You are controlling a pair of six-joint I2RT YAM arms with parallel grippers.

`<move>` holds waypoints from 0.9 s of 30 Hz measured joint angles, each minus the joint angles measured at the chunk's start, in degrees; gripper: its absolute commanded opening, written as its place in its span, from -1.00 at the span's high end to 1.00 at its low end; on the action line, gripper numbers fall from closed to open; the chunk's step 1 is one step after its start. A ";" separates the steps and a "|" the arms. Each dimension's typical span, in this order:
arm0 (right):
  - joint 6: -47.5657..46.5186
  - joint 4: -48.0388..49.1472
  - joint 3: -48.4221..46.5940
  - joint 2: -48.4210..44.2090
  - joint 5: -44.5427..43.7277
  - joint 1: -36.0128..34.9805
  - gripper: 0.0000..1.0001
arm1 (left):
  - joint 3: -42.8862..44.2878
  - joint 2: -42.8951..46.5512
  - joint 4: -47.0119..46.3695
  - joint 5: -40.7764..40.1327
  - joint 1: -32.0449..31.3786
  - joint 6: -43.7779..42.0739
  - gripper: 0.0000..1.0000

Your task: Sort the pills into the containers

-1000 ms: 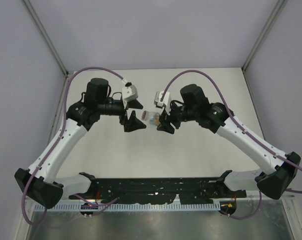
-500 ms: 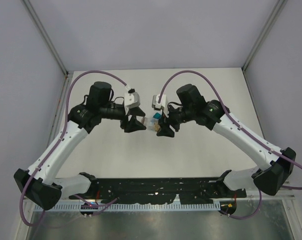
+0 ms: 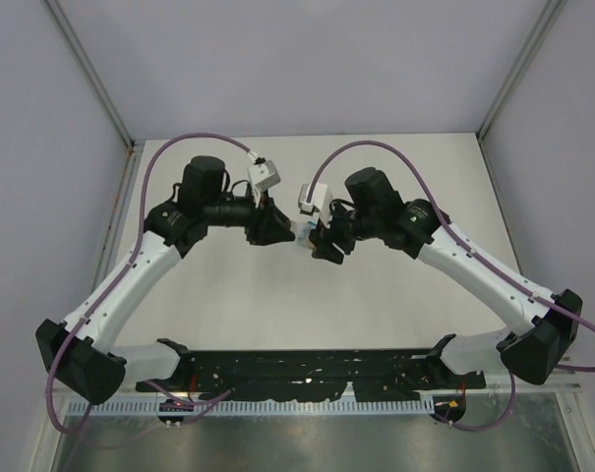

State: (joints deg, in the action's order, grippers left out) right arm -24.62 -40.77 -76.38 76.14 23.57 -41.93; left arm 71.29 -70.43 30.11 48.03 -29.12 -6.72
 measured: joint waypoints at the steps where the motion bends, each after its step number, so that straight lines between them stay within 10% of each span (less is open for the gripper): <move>1: 0.04 0.57 0.37 -0.11 -1.51 -0.13 0.89 | -0.11 -0.28 -0.94 -0.61 0.02 2.05 1.00; 8: 1.18 5.01 2.93 -0.37 -13.22 -1.99 0.89 | -0.96 -3.93 -8.35 -3.56 1.05 18.84 0.96; 17: 2.71 7.15 3.54 -0.37 -20.37 -3.21 0.89 | -2.60 -4.70 -12.33 -5.01 1.38 25.86 -0.47; 27: 3.89 10.45 3.54 -0.74 -18.82 -1.64 0.89 | -2.89 -2.14 -4.00 -4.11 0.79 16.57 -0.86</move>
State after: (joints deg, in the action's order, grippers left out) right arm -20.73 -30.33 -72.84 75.40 4.75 -43.57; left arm 68.40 -72.58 26.11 43.92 -28.34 9.85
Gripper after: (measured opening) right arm 0.599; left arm 0.895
